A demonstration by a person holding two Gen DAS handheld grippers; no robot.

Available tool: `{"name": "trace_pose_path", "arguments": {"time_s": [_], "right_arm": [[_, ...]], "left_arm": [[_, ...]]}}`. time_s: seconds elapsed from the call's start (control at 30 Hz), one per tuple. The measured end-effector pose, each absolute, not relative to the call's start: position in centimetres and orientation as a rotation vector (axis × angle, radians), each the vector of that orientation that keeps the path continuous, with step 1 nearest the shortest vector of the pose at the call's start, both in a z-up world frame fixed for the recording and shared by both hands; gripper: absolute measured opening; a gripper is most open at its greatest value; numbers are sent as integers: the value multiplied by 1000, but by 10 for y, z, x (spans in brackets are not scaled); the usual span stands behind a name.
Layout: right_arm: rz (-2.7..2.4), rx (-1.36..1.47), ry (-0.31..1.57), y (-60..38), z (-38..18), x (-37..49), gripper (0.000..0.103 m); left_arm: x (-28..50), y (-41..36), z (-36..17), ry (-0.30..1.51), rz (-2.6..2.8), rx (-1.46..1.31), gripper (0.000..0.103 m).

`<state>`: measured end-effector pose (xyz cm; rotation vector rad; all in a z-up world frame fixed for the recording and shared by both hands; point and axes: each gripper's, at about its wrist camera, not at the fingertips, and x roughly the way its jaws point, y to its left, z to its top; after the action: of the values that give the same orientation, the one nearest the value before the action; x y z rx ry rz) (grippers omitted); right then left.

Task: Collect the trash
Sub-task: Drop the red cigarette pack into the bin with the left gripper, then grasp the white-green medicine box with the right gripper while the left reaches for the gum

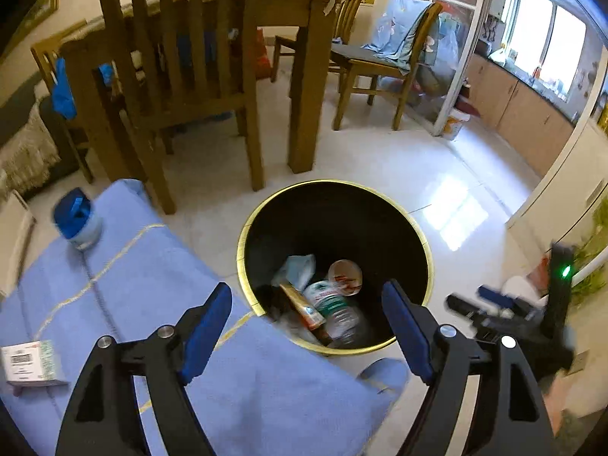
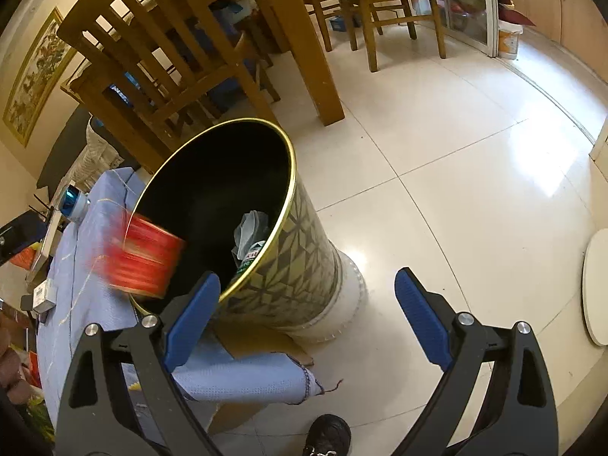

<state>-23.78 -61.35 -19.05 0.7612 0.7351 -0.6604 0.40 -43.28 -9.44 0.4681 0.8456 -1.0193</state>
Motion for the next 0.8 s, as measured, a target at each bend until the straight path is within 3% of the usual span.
{"name": "trace_pose_path", "arguments": {"time_s": [0.37, 0.8], "right_arm": [[-527, 658, 764, -555, -169, -179, 92], [-64, 281, 784, -375, -104, -28, 92]], "left_arm": [[39, -306, -84, 779, -786, 465, 78], [88, -158, -66, 763, -571, 356, 79]]}}
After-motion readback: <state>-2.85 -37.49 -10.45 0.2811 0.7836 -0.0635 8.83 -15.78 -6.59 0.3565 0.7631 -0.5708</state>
